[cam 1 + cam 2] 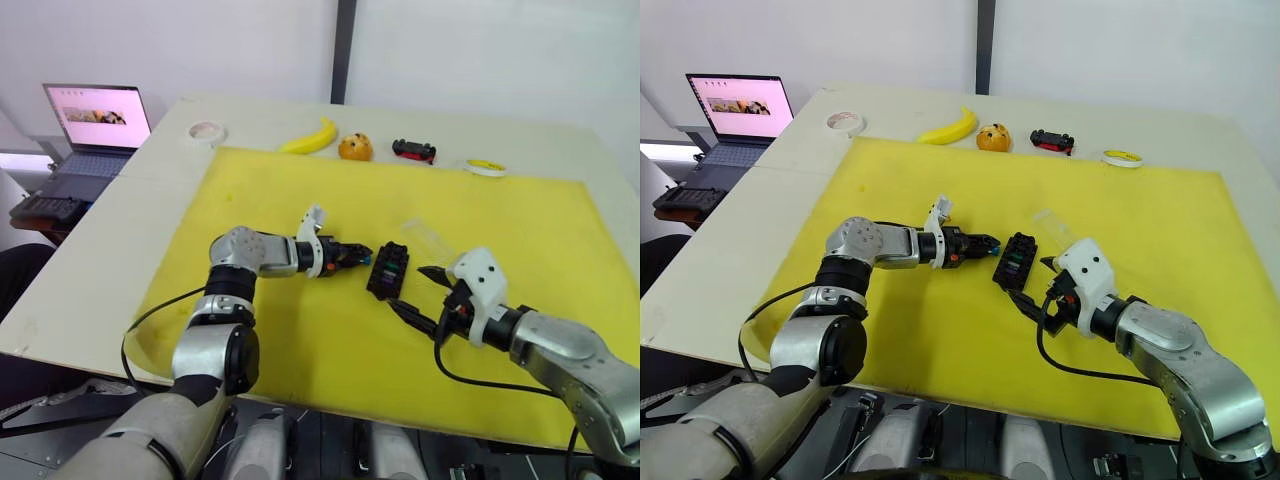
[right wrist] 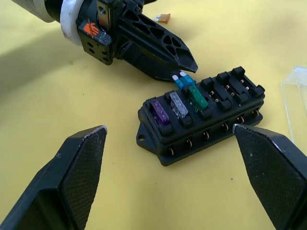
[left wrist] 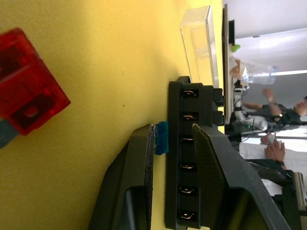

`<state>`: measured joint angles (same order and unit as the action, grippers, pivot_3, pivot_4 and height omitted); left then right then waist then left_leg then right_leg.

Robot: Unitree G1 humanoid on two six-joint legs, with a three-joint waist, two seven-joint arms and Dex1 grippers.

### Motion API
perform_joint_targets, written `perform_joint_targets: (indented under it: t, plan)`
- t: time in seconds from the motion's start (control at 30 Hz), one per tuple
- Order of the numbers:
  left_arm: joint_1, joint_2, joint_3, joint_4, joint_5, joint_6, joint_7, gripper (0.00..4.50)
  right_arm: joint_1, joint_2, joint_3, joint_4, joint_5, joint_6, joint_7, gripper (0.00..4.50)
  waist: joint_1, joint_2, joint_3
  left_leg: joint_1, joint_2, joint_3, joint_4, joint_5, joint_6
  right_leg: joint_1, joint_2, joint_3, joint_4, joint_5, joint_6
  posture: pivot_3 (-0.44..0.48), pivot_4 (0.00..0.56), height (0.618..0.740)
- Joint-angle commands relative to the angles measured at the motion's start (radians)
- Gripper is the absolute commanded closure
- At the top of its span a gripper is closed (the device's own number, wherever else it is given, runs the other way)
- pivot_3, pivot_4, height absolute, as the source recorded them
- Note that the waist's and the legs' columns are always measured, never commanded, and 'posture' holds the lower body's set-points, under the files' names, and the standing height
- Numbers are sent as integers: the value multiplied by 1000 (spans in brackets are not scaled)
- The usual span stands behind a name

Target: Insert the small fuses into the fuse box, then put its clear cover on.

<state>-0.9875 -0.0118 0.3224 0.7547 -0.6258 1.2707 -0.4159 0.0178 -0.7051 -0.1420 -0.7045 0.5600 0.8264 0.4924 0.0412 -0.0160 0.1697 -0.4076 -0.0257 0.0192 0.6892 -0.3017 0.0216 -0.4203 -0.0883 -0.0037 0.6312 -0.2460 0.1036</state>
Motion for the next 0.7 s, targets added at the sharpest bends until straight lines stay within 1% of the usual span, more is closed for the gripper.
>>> perform_joint_targets:
  t: [0.03,0.13,0.17,0.6,0.7]
  plan:
    - [-4,-15,-32,17,11,8,-16,3138,-1,-7,-31,-45,3,-10,-3,0,0,0,0,0,0,0,0,0,0,0,0,0,0,0,0,0,150,740]
    - [-3,-13,-32,19,17,4,-20,4021,1,-5,-32,-48,4,-11,-6,0,0,0,0,0,0,0,0,0,0,0,0,0,0,0,0,0,150,740]
    - [-3,-12,-33,21,19,2,-21,4458,1,-4,-32,-48,5,-10,-7,0,0,0,0,0,0,0,0,0,0,0,0,0,0,0,0,0,150,740]
    - [4,11,-35,8,13,21,-28,4458,13,-6,-47,-55,12,-9,-5,0,-2,0,0,0,0,0,0,0,0,0,0,0,0,0,0,0,150,740]
    - [4,36,-25,-16,4,44,-28,4458,8,-8,-49,-56,14,-6,-2,0,-3,0,0,0,0,0,0,0,0,0,0,0,0,0,0,0,150,740]
